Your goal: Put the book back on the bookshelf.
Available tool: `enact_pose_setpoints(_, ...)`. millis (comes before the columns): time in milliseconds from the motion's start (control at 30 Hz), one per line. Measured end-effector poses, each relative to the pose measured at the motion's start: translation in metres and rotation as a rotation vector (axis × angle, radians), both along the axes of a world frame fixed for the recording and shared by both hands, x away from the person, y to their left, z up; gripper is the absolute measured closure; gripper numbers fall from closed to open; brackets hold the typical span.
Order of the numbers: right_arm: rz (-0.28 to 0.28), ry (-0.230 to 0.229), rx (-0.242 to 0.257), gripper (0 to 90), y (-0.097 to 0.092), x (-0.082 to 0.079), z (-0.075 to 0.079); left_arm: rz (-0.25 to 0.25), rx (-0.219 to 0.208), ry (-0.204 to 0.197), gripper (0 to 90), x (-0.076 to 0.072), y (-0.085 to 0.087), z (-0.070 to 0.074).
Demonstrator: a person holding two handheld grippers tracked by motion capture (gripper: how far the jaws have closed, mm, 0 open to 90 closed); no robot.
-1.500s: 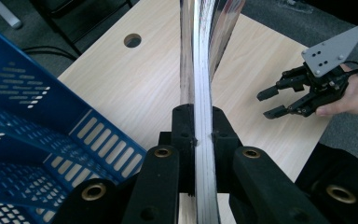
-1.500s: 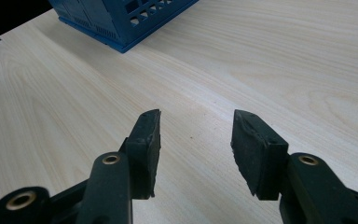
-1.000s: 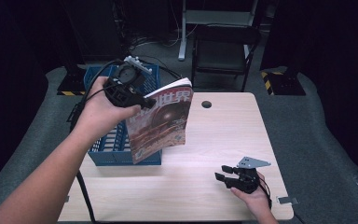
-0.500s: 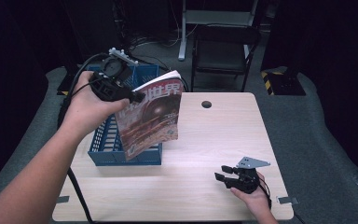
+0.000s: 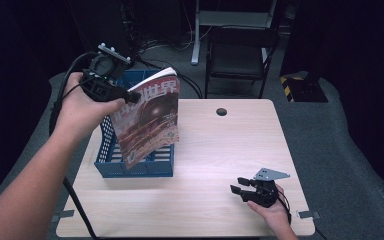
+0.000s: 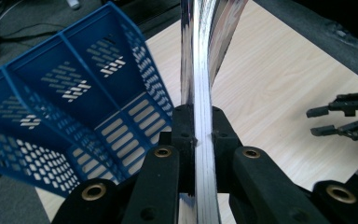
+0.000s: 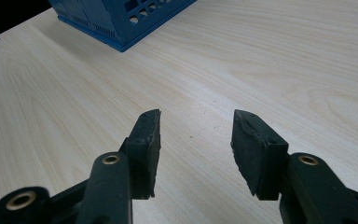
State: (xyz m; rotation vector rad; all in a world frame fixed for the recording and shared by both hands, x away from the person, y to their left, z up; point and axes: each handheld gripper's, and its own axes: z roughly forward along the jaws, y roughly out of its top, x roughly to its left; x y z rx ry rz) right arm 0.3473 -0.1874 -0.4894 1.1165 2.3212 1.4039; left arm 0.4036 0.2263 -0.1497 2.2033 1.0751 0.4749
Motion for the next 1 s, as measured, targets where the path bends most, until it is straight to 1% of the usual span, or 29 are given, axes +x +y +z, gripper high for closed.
enact_pose_setpoints(100,-0.001,0.001,0.0,52.1,0.0,0.0,0.0,0.04,-0.013,0.009,84.0,0.002,0.007,0.0)
enact_pose_setpoints(133,0.0,0.001,0.0,52.1,0.0,0.0,0.0,0.051,-0.01,0.014,84.0,0.003,0.009,0.0)
enact_pose_setpoints(200,-0.002,0.004,0.0,52.2,0.0,0.0,0.0,0.078,-0.026,0.019,84.0,0.005,0.014,0.0)
enact_pose_setpoints(267,0.002,0.014,0.001,52.3,0.0,0.0,0.0,0.102,-0.029,0.025,84.0,0.006,0.019,-0.001)
enact_pose_setpoints(300,0.003,0.015,0.0,52.3,0.0,0.0,0.0,0.112,-0.035,0.029,84.0,0.007,0.022,-0.001)
enact_pose_setpoints(367,0.003,0.015,0.0,52.3,0.0,0.0,0.0,0.132,-0.034,0.03,84.0,0.009,0.027,0.0)
enact_pose_setpoints(433,0.002,0.015,0.001,52.3,0.0,0.0,0.0,0.148,-0.029,0.032,84.0,0.01,0.031,0.0)
enact_pose_setpoints(467,0.002,0.015,0.001,52.3,0.0,0.0,0.0,0.154,-0.029,0.028,84.0,0.01,0.034,-0.001)
enact_pose_setpoints(567,0.006,0.012,-0.001,52.3,0.0,0.0,0.0,0.18,-0.03,0.033,84.0,0.012,0.04,-0.001)
enact_pose_setpoints(667,0.004,0.013,-0.001,52.3,0.0,0.0,0.0,0.206,-0.03,0.024,84.0,0.014,0.045,-0.004)
enact_pose_setpoints(900,0.006,0.011,-0.002,52.3,0.0,0.0,-0.001,0.255,-0.023,0.036,84.0,0.018,0.059,-0.009)
enact_pose_setpoints(1000,0.006,0.011,-0.001,52.3,0.0,0.0,-0.001,0.275,-0.03,0.039,84.0,0.02,0.064,-0.01)
